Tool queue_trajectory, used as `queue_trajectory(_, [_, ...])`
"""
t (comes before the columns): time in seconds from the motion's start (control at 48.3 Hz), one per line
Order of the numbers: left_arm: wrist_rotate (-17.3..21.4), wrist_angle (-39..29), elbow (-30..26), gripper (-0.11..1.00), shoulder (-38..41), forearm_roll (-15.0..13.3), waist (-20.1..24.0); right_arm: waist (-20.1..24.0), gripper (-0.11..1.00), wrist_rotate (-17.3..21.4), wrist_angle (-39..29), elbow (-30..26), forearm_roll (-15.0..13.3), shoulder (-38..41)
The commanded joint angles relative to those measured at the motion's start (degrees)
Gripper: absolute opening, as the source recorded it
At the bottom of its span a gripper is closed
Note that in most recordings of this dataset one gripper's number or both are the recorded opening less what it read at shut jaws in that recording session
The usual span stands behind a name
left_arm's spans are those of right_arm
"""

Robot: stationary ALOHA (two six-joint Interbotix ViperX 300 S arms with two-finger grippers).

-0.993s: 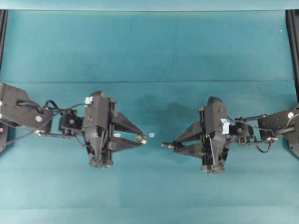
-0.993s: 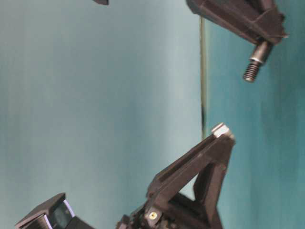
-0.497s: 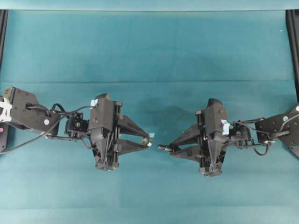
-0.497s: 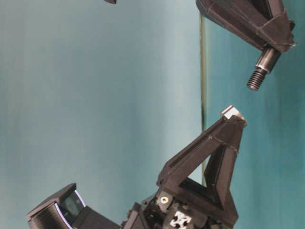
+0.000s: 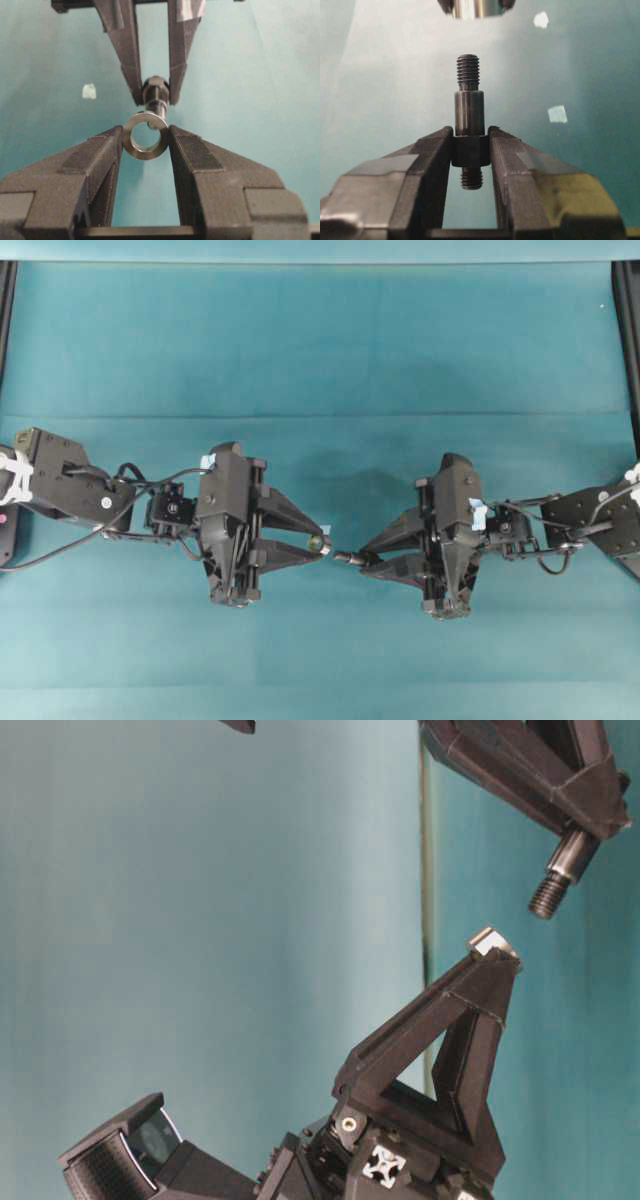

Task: Insert the washer onto the shaft with both hands.
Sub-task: 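Bring the washer toward the shaft's threaded top end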

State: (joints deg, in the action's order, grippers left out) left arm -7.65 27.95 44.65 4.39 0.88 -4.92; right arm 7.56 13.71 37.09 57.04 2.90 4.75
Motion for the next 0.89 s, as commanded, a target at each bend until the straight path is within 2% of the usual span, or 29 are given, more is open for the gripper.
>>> queue_trajectory(0.0, [-0.09,0.62,-0.88,0.37,-0.26,0.09,-0.35,-0.26,0.0,0.53,1.41,-0.7,0.35,-0.09])
queue_trajectory(0.869, [-0.09,0.62,-3.6,0.37,2.55,0.09,-0.44,-0.7,0.0,0.53,3.78,-1.41,0.53,0.7])
